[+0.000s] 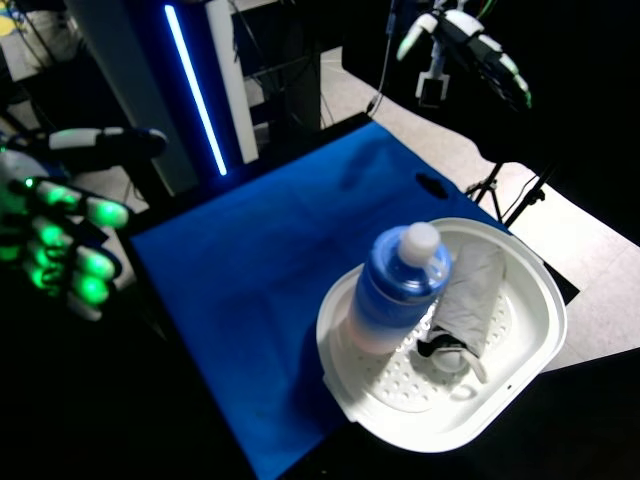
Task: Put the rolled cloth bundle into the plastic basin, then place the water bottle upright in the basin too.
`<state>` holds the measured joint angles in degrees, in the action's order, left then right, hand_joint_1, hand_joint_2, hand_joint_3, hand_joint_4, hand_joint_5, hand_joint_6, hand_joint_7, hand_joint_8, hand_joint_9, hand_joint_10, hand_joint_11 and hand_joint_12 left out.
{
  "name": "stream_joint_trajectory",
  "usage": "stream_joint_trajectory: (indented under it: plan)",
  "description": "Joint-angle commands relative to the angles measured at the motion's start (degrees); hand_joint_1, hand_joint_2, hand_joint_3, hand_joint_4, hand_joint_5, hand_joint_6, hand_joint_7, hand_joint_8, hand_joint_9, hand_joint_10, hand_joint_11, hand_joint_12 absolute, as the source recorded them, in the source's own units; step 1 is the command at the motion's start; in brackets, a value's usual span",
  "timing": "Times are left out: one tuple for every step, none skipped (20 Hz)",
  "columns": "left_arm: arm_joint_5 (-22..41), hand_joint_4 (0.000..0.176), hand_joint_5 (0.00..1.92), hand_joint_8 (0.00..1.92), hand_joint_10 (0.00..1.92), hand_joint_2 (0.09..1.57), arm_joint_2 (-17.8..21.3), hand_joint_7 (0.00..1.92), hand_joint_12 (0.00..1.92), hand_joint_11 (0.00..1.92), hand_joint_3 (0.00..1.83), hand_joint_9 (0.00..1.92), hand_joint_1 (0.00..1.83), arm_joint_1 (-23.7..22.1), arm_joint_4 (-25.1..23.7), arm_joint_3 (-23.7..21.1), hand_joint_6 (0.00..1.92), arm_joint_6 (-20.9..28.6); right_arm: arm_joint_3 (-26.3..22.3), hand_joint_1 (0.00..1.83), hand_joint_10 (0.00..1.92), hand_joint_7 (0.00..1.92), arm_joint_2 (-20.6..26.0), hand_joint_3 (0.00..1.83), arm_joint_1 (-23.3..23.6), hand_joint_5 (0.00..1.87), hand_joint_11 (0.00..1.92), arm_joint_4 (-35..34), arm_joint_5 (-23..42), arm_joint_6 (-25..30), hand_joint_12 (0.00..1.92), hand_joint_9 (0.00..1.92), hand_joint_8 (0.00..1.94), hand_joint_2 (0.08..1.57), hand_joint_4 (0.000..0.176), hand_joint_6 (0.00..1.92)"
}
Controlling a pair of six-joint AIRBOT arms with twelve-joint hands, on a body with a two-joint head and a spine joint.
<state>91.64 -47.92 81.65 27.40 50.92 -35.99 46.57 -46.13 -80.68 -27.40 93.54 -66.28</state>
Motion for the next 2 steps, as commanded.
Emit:
stream_joint_trajectory:
  plan:
    - [7.6, 0.176, 0.00, 0.00, 0.00, 0.95, 0.9, 0.00, 0.06, 0.12, 0.01, 0.00, 0.28, -0.9, -0.3, 0.4, 0.00, 0.4, 0.2, 0.84, 0.00, 0.00, 0.6, 0.04, 0.3, 0.00, 0.00, 1.2, 7.4, 0.4, 0.00, 0.00, 0.00, 0.87, 0.176, 0.00]
    - [7.6, 0.176, 0.00, 0.00, 0.00, 0.95, 1.1, 0.00, 0.06, 0.12, 0.01, 0.00, 0.28, -1.6, -0.8, 0.8, 0.00, 0.5, 0.3, 0.84, 0.00, 0.00, 1.4, 0.04, 0.9, 0.00, 0.00, 2.0, 7.4, 0.4, 0.00, 0.00, 0.00, 0.87, 0.176, 0.00]
